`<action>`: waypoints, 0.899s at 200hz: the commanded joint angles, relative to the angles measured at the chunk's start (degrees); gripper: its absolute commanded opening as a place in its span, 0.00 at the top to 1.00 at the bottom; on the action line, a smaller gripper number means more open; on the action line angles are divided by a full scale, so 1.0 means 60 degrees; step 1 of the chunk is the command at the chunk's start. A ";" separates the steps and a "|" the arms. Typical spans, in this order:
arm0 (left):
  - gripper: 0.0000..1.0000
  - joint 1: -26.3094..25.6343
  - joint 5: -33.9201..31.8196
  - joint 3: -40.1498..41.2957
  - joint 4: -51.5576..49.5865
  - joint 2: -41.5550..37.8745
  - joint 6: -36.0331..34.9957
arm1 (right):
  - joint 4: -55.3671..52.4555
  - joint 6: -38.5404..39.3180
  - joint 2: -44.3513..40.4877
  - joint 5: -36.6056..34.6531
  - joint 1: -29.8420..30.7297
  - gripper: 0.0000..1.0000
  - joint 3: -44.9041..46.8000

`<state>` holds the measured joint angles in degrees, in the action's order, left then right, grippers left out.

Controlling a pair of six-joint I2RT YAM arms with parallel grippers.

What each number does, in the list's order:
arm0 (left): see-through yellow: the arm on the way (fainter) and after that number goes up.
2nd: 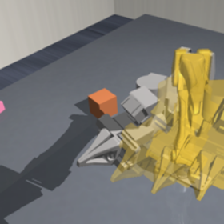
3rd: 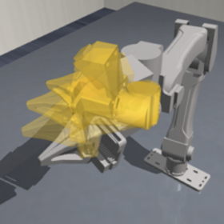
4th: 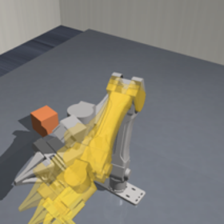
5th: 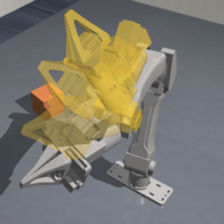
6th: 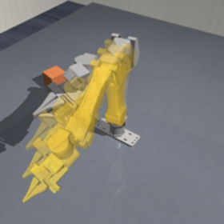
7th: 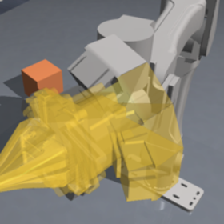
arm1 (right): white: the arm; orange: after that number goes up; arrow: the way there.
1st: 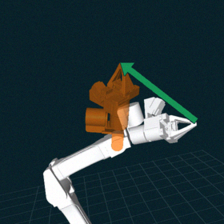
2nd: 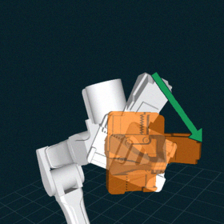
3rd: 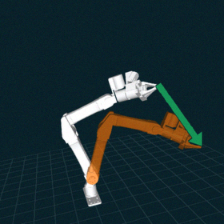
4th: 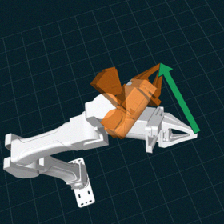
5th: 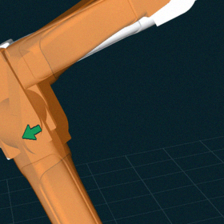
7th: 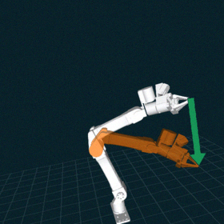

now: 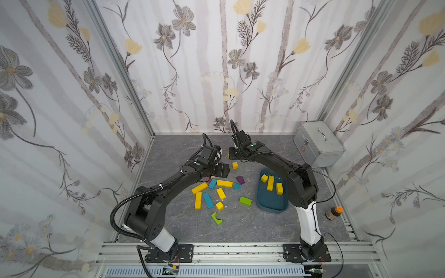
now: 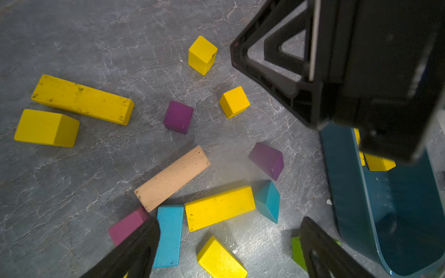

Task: Pick out the yellow building blocks
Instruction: Pick up the building block from the center of the board.

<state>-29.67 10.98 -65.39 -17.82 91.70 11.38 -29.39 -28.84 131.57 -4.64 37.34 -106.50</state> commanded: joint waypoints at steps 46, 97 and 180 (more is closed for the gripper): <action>0.08 0.0126 0.0442 -0.0016 0.0321 0.0337 -0.0126 | 0.0044 0.0108 0.0180 -0.0293 -0.0099 0.57 -0.0079; 0.08 0.0140 0.0643 -0.0187 0.0539 0.0794 0.0124 | -0.0039 0.0090 0.0188 -0.0498 -0.0136 0.56 -0.0099; 0.09 0.0302 0.0442 -0.0279 0.0566 0.0930 -0.0006 | -0.0213 0.0090 0.1013 -0.0310 -0.0183 0.56 -0.0649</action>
<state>-28.10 14.57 -66.52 -15.68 97.84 11.97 -30.17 -28.84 136.14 -6.28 36.05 -109.16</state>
